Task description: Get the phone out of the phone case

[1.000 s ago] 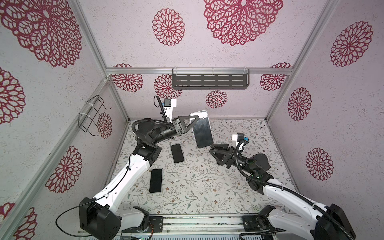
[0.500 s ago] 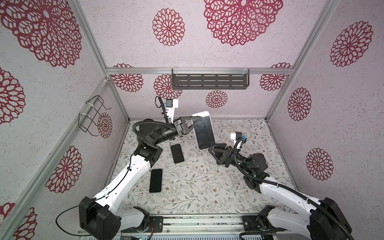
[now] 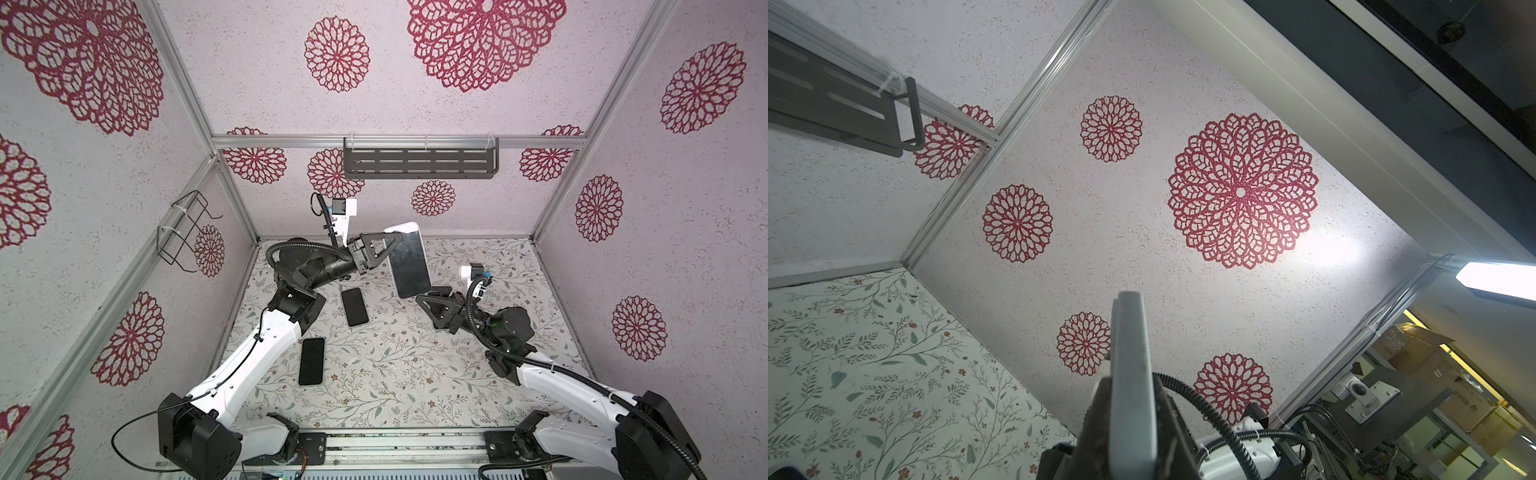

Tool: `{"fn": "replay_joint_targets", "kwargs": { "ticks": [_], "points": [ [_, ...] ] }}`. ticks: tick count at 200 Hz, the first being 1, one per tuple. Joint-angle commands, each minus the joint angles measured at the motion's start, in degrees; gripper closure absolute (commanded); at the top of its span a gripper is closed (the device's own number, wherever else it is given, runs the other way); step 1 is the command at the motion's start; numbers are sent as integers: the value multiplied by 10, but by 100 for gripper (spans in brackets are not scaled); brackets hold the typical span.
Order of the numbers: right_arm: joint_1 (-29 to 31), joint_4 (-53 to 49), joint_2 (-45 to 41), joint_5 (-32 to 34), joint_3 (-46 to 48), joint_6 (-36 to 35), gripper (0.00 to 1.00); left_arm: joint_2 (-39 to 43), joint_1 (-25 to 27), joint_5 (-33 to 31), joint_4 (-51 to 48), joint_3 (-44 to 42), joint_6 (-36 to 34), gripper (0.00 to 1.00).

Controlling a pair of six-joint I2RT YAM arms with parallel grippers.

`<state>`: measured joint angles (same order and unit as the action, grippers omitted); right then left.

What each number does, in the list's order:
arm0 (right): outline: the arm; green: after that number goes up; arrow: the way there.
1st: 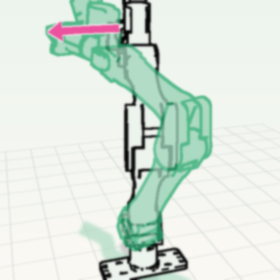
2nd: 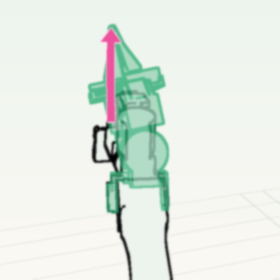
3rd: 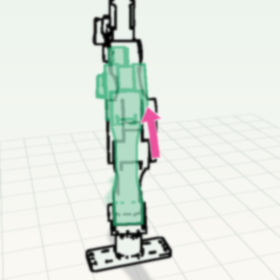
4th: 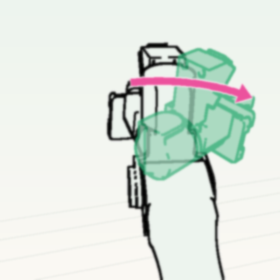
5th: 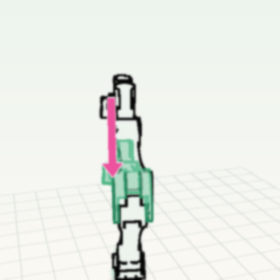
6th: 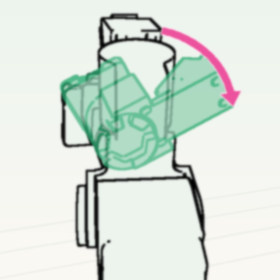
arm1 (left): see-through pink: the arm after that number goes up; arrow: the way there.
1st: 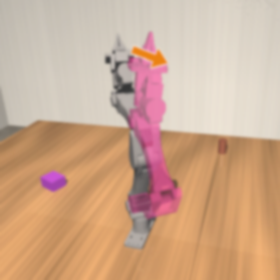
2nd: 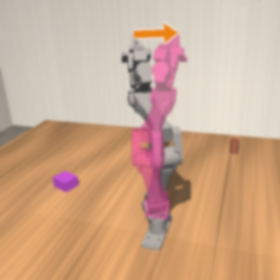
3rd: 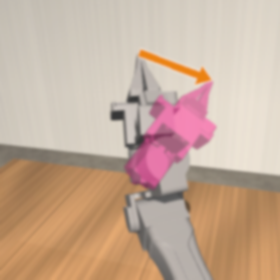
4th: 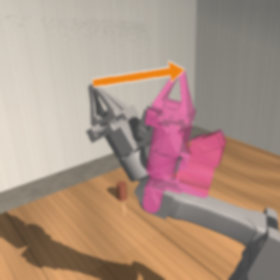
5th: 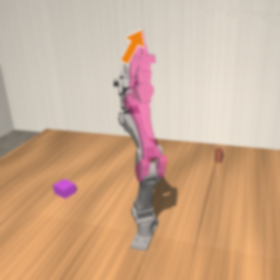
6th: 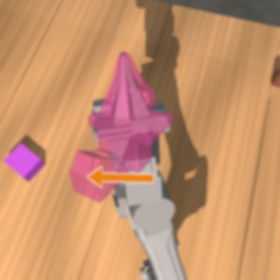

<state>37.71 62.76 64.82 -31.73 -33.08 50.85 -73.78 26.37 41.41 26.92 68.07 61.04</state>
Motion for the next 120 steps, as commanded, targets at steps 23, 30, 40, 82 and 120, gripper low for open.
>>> {"fn": "replay_joint_targets", "kwargs": {
  "ticks": [23, 30, 40, 82, 120],
  "points": [
    [3, 56, -5, -1, -16, 14, 39, 7, 5, -1, 13, 7, -8, 100],
    [3, 49, -4, 1, -17, 12, 39, 7, 5, 2, 17, 8, -6, 100],
    [3, 45, -1, 5, -18, 10, 39, 7, 6, 3, 17, 8, -6, 100],
    [3, 52, 15, 14, -27, 15, 39, 12, 11, 10, 18, 4, -6, 100],
    [2, 49, 25, 24, -34, 16, 40, 10, 20, 16, 33, -5, 8, 100]
  ]
}}
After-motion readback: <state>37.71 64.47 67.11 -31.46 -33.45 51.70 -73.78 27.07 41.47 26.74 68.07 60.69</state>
